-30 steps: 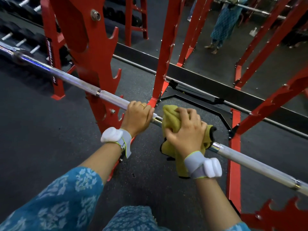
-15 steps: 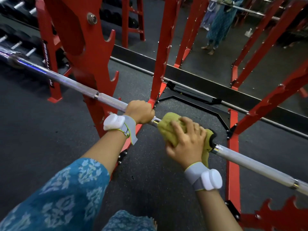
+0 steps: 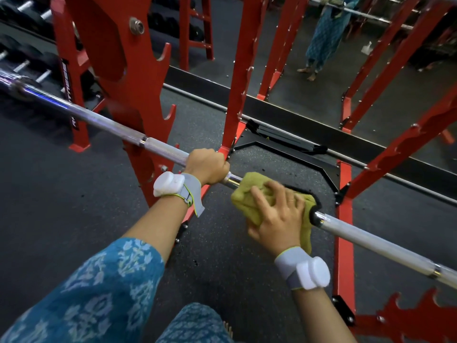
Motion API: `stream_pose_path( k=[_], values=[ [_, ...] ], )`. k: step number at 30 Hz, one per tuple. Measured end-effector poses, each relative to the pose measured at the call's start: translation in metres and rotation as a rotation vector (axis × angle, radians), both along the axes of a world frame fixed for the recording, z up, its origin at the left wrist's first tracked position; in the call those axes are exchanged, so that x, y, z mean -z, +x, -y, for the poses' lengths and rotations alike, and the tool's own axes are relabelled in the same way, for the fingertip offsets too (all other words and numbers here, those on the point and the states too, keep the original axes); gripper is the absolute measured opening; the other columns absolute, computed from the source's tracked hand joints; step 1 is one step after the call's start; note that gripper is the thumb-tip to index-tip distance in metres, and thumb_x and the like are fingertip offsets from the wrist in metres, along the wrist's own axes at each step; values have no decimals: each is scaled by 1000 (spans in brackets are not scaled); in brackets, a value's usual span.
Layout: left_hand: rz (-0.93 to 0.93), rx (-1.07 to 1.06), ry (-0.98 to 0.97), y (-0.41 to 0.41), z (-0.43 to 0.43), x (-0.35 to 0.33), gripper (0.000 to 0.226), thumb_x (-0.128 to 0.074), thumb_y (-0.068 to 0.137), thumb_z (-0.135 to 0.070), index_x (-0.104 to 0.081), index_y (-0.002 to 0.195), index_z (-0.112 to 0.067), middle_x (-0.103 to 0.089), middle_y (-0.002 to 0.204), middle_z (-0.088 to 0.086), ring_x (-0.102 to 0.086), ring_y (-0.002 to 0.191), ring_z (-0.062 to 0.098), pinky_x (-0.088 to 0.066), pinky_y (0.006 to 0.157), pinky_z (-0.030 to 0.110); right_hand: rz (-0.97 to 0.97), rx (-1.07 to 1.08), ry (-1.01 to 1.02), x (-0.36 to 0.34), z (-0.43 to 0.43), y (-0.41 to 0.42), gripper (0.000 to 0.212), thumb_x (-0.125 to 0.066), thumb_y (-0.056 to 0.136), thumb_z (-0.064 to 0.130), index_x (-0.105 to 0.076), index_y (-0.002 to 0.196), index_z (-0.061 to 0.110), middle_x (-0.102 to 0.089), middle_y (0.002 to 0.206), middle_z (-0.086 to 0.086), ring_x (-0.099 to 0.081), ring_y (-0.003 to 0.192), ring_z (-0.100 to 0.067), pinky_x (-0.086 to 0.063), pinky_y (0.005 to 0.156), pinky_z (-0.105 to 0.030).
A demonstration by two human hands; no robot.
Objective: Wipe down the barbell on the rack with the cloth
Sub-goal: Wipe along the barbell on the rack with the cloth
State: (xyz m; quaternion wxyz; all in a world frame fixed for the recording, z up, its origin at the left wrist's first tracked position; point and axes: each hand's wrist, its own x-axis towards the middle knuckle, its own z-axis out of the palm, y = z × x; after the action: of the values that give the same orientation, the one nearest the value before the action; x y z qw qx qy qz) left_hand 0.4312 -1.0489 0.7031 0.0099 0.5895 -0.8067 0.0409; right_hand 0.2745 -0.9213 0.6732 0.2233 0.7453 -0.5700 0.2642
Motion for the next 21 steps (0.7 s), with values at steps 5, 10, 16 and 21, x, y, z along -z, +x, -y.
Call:
stream_pose_path(
  k=[5, 10, 16, 21],
  values=[
    [-18, 8, -4, 0, 0, 2, 42, -33, 97, -32, -63, 107, -5, -63, 111, 19, -58, 102, 36, -43, 81, 35, 266, 228, 122, -23, 18, 13, 56, -52, 57, 48, -56, 108, 24, -55, 103, -8, -54, 85, -31, -31, 74, -37],
    [-39, 6, -3, 1, 0, 5, 42, -33, 98, -33, -64, 108, -5, -63, 112, 20, -58, 105, 36, -43, 81, 35, 37, 35, 142, -13, 15, 24, 70, -66, 52, 42, -45, 117, 31, -45, 118, -9, -47, 93, -30, -28, 78, -39],
    [-122, -22, -104, 0, -5, 13, 50, -26, 97, -32, -66, 94, -3, -66, 98, 20, -61, 91, 38, -38, 68, 34, 73, 35, 111, -7, -4, -1, 70, -63, 49, 41, -45, 117, 34, -42, 121, -5, -43, 97, -28, -28, 80, -38],
    [-234, 29, -226, 2, -15, 22, 55, -24, 86, -25, -61, 50, -6, -59, 50, 13, -55, 45, 30, -34, 52, 29, 306, 223, 173, -26, 15, 8, 57, -48, 55, 48, -53, 107, 28, -56, 102, -8, -54, 84, -31, -36, 73, -39]
  ],
)
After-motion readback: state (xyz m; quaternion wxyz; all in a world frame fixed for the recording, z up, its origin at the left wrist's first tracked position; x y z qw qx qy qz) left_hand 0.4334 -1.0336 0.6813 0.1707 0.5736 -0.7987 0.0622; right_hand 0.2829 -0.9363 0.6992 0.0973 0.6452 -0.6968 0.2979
